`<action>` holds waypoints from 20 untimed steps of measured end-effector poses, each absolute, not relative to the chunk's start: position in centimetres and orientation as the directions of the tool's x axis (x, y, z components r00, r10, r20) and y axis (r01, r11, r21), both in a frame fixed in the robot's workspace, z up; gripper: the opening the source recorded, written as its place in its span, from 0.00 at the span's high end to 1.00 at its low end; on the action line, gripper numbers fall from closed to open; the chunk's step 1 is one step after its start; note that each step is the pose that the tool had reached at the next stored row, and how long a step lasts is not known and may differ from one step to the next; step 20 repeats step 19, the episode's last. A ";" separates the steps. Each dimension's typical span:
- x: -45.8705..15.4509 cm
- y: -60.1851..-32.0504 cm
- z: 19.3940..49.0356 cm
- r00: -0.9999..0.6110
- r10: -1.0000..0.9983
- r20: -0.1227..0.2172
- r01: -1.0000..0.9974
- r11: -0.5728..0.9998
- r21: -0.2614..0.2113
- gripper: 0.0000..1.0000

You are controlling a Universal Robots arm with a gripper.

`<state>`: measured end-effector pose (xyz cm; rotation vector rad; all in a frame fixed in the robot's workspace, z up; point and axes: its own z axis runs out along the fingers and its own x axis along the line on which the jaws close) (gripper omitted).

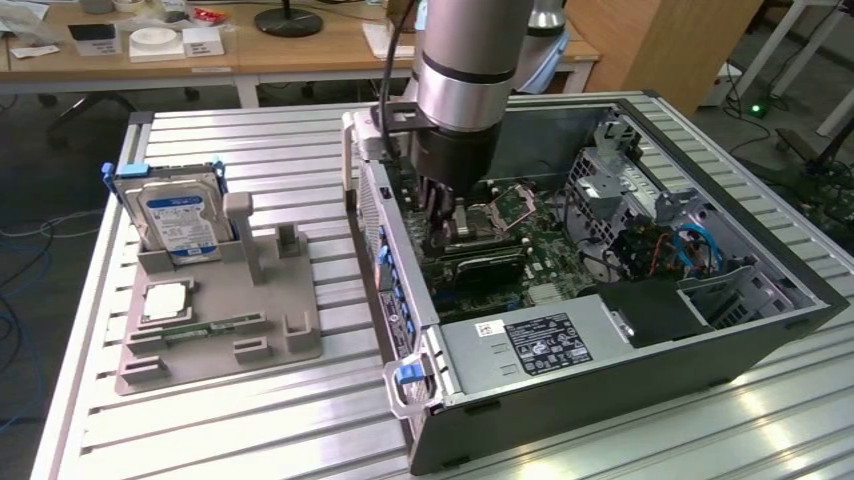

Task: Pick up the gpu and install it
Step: 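Press down on the gpu until it lock into place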

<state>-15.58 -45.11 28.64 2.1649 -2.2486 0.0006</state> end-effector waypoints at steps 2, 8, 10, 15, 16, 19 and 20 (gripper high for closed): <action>-15.3 -45.1 28.6 -0.037 -0.999 0.015 -0.999 0.038 0.010 0.90; -14.2 -45.0 28.6 -0.038 -0.999 0.015 -0.999 0.038 0.003 0.90; -13.7 -45.0 28.6 -0.037 -0.999 0.015 -0.999 0.037 0.002 0.90; -13.3 -45.0 28.6 -0.038 -0.999 0.014 -0.999 0.038 -0.002 0.90; -13.3 -45.0 28.6 -0.038 -0.999 0.014 -0.999 0.038 -0.002 0.90; -13.3 -45.0 28.6 -0.038 -0.999 0.014 -0.999 0.038 -0.002 0.90; -13.3 -45.0 28.6 -0.038 -0.999 0.014 -0.999 0.038 -0.002 0.90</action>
